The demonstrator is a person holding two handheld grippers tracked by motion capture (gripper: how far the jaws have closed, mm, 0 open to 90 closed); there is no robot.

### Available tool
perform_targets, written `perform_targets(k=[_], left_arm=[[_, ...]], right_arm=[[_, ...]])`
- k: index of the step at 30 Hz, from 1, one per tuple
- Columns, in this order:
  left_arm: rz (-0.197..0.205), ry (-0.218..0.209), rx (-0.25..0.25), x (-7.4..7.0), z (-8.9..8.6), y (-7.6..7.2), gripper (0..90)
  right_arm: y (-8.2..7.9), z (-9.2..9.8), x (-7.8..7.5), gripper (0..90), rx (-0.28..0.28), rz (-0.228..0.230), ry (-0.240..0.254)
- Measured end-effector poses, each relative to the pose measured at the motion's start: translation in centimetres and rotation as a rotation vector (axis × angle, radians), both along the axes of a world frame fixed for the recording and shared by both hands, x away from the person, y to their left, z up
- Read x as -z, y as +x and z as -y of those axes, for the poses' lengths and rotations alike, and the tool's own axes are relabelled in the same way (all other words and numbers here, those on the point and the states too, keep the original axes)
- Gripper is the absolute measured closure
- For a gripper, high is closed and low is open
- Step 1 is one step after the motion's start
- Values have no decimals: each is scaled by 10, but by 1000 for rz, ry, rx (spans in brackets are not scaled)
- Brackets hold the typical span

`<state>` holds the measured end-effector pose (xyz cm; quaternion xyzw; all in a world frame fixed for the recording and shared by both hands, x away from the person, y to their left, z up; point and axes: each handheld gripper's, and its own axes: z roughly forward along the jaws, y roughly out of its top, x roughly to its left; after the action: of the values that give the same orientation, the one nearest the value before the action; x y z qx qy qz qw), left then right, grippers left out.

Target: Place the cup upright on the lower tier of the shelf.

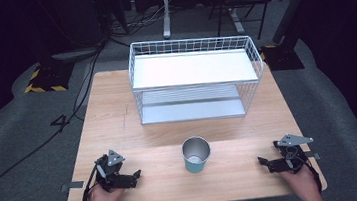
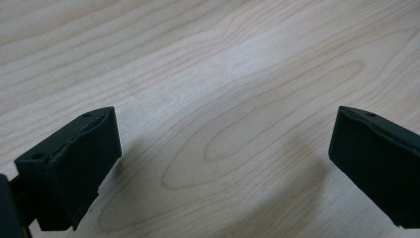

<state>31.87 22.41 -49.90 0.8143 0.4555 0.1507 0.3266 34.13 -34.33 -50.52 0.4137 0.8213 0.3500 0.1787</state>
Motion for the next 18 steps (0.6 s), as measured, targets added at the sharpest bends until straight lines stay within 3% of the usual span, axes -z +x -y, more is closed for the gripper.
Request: perform_targets(k=[18], left_arm=[[110,-135,74,-38,24,-14,0]], right_arm=[[2,-2,0,64,2,-2,-2]])
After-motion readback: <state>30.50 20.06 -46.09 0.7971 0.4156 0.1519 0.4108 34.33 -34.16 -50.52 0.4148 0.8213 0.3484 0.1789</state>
